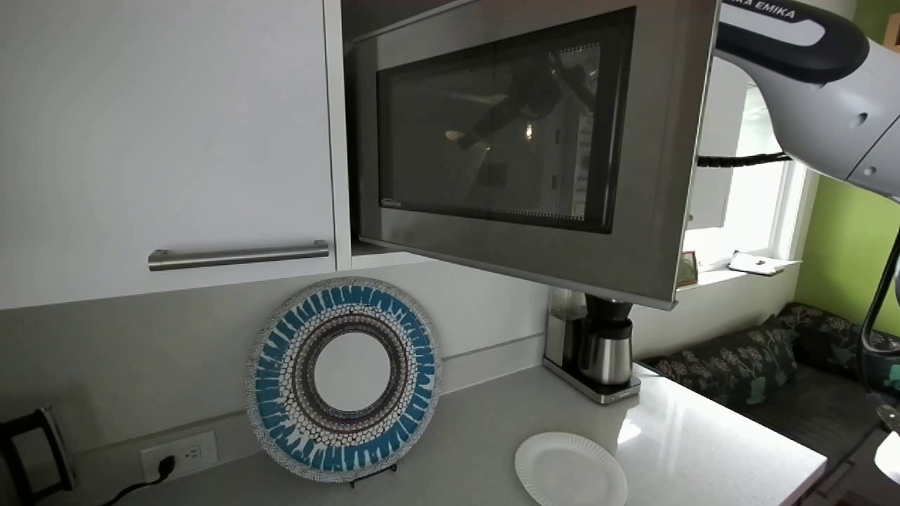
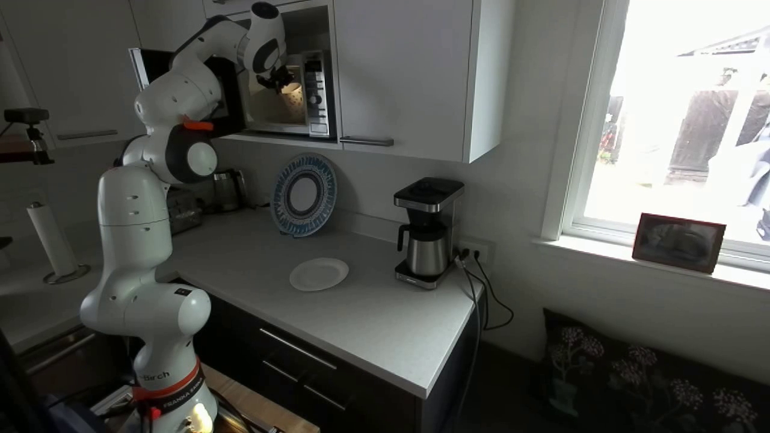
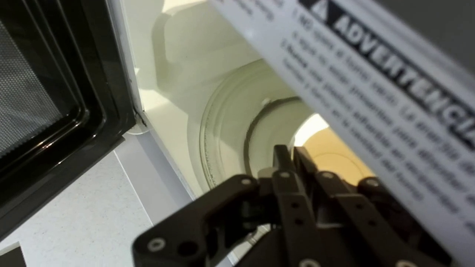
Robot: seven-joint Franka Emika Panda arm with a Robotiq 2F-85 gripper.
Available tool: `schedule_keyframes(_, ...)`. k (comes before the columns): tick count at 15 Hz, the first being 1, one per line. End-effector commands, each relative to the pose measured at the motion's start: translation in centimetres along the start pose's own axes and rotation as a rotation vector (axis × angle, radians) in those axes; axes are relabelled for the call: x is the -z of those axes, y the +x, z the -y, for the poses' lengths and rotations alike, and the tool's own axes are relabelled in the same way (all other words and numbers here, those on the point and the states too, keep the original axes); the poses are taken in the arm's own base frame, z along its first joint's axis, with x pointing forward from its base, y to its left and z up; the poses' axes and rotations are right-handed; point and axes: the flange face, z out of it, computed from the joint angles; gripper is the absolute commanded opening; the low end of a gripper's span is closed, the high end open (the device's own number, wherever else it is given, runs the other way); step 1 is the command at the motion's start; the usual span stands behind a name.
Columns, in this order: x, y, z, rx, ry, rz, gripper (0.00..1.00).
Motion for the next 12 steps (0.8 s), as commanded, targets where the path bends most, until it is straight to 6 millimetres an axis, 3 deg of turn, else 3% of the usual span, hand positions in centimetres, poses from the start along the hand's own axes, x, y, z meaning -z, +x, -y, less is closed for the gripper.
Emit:
schedule_keyframes(1, 0.04, -0.38, 0.68, 0.062, 0.044, 0.028, 0.03)
schedule_keyframes(12, 0.89, -1.33, -0.2, -0.1, 0.045, 0.033, 0.01)
